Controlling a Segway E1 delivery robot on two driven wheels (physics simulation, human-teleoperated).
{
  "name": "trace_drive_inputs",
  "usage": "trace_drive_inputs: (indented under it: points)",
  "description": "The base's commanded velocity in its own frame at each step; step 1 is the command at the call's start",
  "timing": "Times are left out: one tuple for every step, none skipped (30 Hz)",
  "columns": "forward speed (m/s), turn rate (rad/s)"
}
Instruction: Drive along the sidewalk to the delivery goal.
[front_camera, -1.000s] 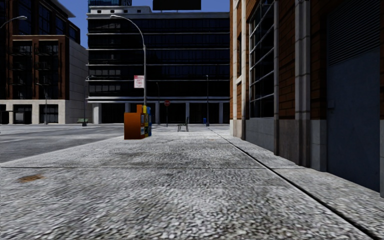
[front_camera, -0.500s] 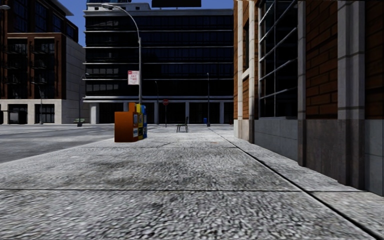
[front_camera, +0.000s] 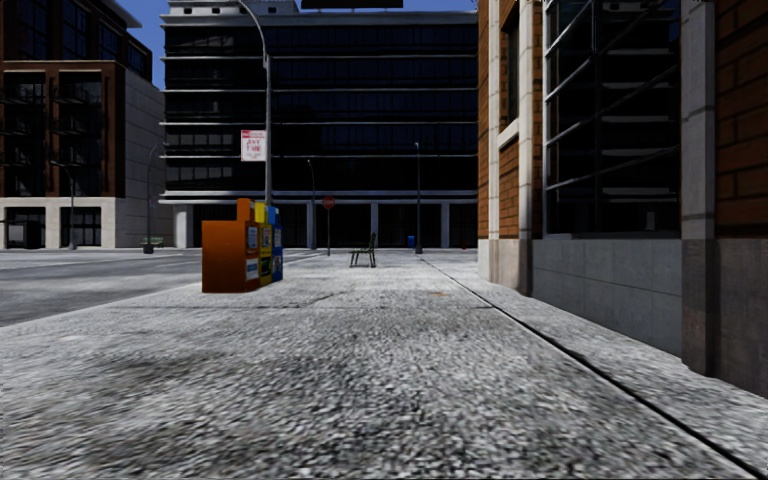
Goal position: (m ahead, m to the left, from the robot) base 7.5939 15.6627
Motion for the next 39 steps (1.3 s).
trace_drive_inputs:
  points:
    - [2.00,0.00]
    - [2.00,0.00]
    - [2.00,0.00]
    - [2.00,0.00]
    - [2.00,0.00]
    - [2.00,0.00]
    - [2.00,0.00]
    - [2.00,0.00]
    - [2.00,0.00]
    - [2.00,0.00]
    - [2.00,0.00]
    - [2.00,0.00]
    - [2.00,0.00]
    - [2.00,0.00]
    - [2.00,0.00]
    - [2.00,0.00]
    - [2.00,0.00]
    - [2.00,0.00]
    - [2.00,0.00]
    - [2.00,0.00]
    - [2.00,0.00]
    - [2.00,0.00]
    - [2.00,0.00]
    - [2.00,0.00]
    - [2.00,0.00]
    - [2.00,0.00]
    - [2.00,0.00]
    - [2.00,0.00]
    - [2.00,0.00]
    - [2.00,0.00]
    - [2.00,0.00]
    - [2.00,0.00]
    - [2.00,0.00]
    - [2.00,0.00]
    - [2.00,0.00]
    - [2.00,0.00]
    - [2.00,0.00]
    - [2.00,0.00]
    - [2.00,0.00]
